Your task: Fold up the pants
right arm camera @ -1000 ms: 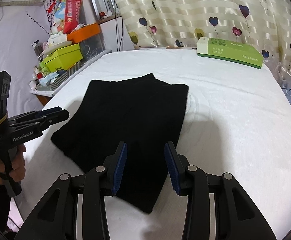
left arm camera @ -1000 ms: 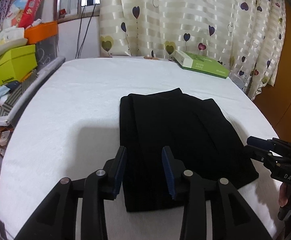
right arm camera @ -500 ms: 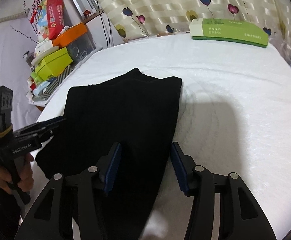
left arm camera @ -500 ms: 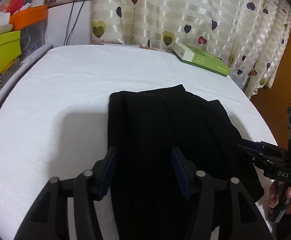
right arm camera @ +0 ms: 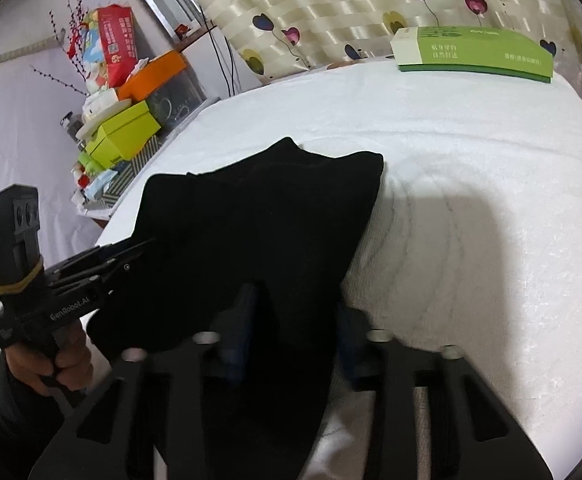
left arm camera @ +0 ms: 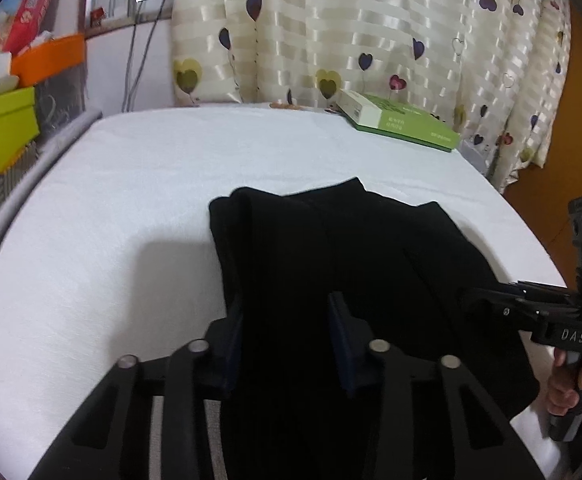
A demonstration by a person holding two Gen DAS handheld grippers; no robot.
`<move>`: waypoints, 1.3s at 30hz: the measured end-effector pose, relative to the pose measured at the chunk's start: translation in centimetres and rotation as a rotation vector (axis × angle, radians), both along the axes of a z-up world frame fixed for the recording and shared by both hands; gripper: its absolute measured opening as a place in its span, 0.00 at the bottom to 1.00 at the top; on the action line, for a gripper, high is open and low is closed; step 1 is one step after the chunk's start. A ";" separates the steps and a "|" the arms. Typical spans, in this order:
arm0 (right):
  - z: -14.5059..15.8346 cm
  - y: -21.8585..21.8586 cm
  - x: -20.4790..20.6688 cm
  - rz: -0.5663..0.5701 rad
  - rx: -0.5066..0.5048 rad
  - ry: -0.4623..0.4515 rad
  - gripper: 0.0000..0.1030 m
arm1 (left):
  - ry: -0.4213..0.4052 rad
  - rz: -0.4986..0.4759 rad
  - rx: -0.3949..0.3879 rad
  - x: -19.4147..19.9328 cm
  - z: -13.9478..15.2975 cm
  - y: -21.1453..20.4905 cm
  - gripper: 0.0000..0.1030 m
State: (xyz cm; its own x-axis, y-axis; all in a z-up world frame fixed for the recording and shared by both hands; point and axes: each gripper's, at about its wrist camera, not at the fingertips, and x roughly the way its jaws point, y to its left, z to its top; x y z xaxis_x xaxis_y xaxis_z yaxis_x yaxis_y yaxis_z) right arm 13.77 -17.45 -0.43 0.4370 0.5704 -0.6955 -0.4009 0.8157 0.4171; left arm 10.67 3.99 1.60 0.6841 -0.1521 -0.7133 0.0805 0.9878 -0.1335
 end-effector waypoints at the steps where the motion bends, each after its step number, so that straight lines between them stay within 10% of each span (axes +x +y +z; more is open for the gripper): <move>1: 0.1 0.0 0.1 0.001 0.009 0.002 0.19 | -0.004 0.007 -0.001 0.0 0.2 0.0 0.33; 23: 5.9 8.0 2.2 0.109 0.044 -0.132 0.13 | -0.104 0.065 0.112 1.8 5.8 5.5 0.22; 33: 1.8 12.7 7.2 0.135 0.034 -0.058 0.14 | -0.019 0.102 0.121 6.3 2.1 10.9 0.24; 39: 0.3 11.8 8.1 0.125 0.003 -0.030 0.37 | -0.006 0.140 0.018 6.2 0.2 13.2 0.36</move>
